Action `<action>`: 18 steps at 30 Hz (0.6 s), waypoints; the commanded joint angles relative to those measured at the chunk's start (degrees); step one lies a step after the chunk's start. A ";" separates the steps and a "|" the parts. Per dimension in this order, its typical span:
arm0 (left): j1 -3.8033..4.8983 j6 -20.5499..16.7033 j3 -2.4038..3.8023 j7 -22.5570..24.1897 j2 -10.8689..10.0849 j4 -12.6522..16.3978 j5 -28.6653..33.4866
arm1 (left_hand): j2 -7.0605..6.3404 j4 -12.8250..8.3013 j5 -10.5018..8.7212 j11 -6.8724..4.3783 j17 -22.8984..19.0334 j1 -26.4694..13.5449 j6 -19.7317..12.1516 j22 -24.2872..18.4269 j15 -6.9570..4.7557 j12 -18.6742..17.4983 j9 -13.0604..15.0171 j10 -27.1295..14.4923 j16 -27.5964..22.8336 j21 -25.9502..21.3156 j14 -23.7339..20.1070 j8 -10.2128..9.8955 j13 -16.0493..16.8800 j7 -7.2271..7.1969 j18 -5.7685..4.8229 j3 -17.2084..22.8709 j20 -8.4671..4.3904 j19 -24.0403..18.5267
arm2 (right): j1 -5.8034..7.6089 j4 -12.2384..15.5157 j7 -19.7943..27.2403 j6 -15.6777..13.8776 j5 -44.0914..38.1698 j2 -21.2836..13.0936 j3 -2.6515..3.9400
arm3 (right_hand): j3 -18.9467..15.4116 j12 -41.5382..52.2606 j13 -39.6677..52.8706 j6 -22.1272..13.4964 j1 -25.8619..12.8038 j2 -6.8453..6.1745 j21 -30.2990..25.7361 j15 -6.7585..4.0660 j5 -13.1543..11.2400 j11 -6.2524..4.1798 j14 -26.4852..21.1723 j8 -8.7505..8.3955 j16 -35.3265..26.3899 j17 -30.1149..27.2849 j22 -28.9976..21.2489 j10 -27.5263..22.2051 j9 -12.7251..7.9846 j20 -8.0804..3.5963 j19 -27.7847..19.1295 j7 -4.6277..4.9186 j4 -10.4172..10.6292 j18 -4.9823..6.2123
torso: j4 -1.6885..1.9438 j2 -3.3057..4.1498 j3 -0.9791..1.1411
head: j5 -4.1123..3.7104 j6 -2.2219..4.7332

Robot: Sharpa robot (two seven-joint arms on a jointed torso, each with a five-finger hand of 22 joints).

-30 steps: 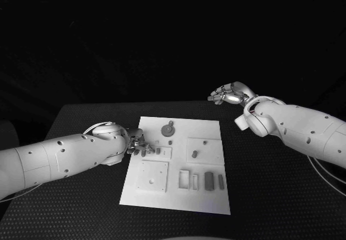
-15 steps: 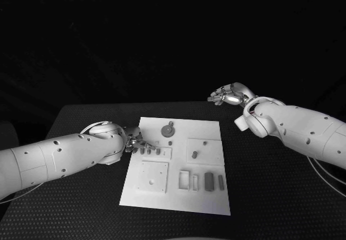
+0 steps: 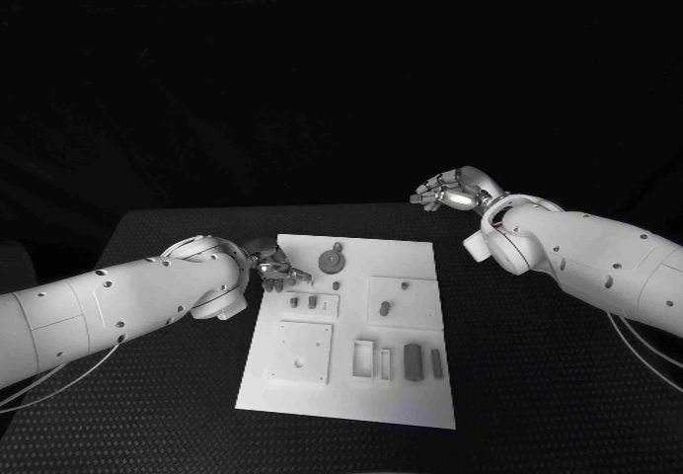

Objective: Assemble the parts on the task board

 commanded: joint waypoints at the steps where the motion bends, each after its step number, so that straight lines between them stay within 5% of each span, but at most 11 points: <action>1: 0.04 -8.37 0.06 12.12 0.71 -0.31 5.27 | 1.76 -4.57 2.41 1.33 -1.35 5.42 -1.69 -0.31 2.15 -3.66 -0.38 -2.57 -3.02 -1.53 -2.04 -0.75 -2.29 0.97 -0.43 0.41 -2.47 -1.82 | -0.02 -0.03 0.37 0.72 -0.01 -0.01 0.03 | 0.23 0.30 -0.10 -0.15 -0.39 -0.08 -0.39 0.02 0.33 0.07 -0.44 0.29 0.19 -0.06 0.07 0.37 -0.06 0.26 -0.01 0.88 0.08 0.62 | -0.06 0.05 -0.01 | -0.12 0.18; 4: 0.04 -10.09 0.05 16.73 1.57 -0.76 3.03 | 3.10 -10.12 4.14 2.84 -2.37 11.52 -2.33 -0.64 4.20 -7.13 -0.76 -4.83 -5.73 -3.78 -4.04 -1.02 -4.84 1.57 -0.43 0.73 0.03 -4.96 | -0.02 -0.14 0.37 0.76 -0.01 0.00 0.03 | 0.24 0.31 -0.12 -0.14 -0.38 -0.06 -0.39 0.01 0.33 0.07 -0.43 0.30 0.20 -0.06 0.07 0.38 -0.06 0.26 -0.01 0.88 0.07 0.62 | -0.06 0.05 0.02 | -0.28 0.41; 6: 0.03 -10.66 0.03 19.21 2.55 -1.43 -0.26 | 3.00 -12.16 4.31 3.52 -2.34 16.11 -2.71 -0.50 4.28 -8.63 -1.00 -5.69 -5.96 -3.96 -3.62 -1.19 -6.05 1.64 -0.43 1.59 0.27 -4.97 | -0.02 -0.28 0.36 0.76 -0.01 0.08 0.03 | 0.25 0.32 -0.13 -0.14 -0.37 -0.05 -0.39 0.01 0.33 0.07 -0.43 0.31 0.21 -0.07 0.08 0.38 -0.07 0.26 0.00 0.88 0.07 0.63 | -0.04 0.07 0.01 | -0.37 0.54; 10: 0.02 -11.76 -0.06 22.26 4.38 -2.98 -4.29 | 1.43 -12.16 2.03 4.79 -2.27 20.91 -3.35 -0.17 4.42 -13.69 -1.85 -5.96 -7.04 -4.54 -3.19 -1.61 -10.03 1.04 -0.43 0.68 0.64 -4.44 | -0.02 -0.43 0.37 0.74 -0.01 0.29 0.03 | 0.26 0.33 -0.14 -0.13 -0.36 -0.04 -0.39 0.01 0.33 0.07 -0.43 0.31 0.22 -0.08 0.09 0.39 -0.07 0.27 0.00 0.87 0.07 0.63 | -0.10 0.12 -0.02 | -0.44 0.70; 18: -0.01 -9.98 -0.78 22.78 6.83 -4.24 -12.51 | 0.73 -12.14 2.28 5.11 -0.30 23.49 -3.40 0.82 2.68 -19.23 -3.09 -4.43 -4.81 -4.11 -0.30 -1.93 -13.77 0.80 -0.43 -0.53 -0.46 -1.86 | -0.02 -0.54 0.40 0.68 -0.01 0.48 0.03 | 0.26 0.35 -0.18 -0.12 -0.38 -0.04 -0.39 0.00 0.34 0.07 -0.43 0.32 0.24 -0.10 0.10 0.39 -0.09 0.28 0.00 0.88 0.08 0.64 | -0.11 0.10 -0.03 | -0.71 0.75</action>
